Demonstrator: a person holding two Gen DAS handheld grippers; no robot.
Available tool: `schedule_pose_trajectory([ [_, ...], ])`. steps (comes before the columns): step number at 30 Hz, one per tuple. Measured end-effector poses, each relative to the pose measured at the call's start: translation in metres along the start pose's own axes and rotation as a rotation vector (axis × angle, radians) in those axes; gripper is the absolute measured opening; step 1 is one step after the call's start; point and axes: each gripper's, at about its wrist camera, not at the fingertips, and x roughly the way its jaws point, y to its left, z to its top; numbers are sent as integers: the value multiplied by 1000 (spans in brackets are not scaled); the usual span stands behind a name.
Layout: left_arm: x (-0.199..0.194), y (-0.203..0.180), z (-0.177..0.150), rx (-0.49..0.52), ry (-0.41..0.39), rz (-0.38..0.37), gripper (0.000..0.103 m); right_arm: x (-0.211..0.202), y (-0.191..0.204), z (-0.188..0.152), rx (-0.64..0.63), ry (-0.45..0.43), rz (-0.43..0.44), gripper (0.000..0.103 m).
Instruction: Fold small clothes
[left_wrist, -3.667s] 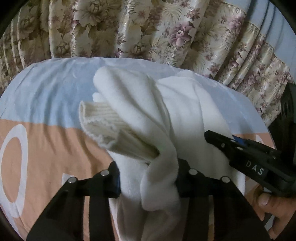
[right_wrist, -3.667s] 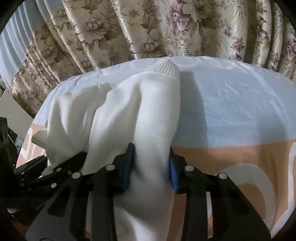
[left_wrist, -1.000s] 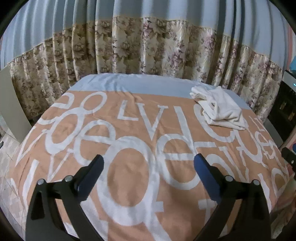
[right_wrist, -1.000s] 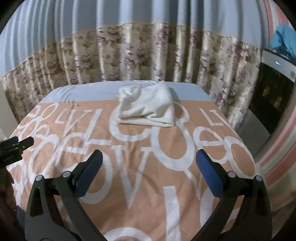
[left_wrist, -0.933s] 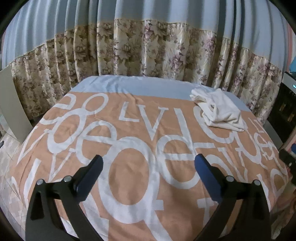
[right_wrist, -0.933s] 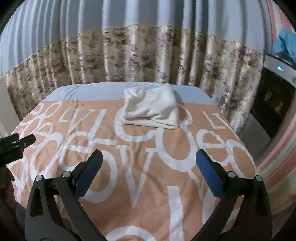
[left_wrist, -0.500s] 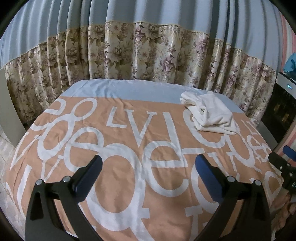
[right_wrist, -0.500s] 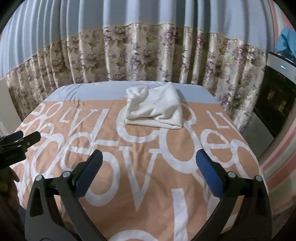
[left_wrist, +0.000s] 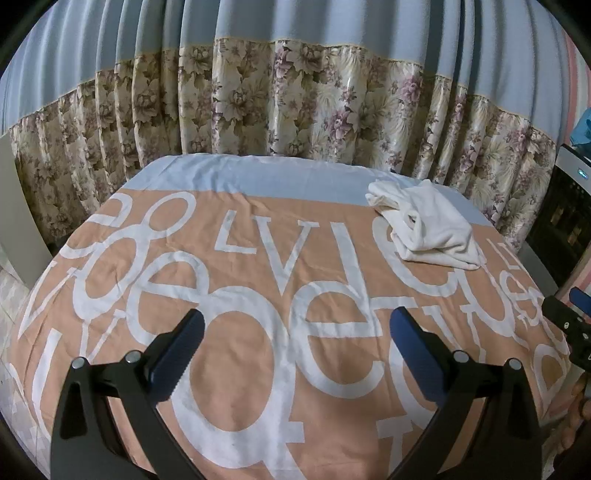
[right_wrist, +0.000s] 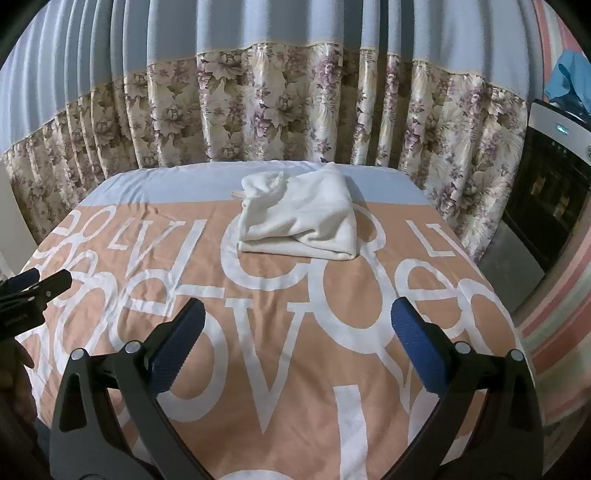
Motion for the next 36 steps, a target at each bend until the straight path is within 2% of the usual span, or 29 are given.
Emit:
schedule_pose_trajectory([
  [24, 3, 0, -3, -7, -14, 5, 101, -4, -11, 3, 11, -23, -22, 100],
  [36, -12, 8, -1, -14, -38, 25, 101, -6, -13, 3, 23, -31, -31, 100],
])
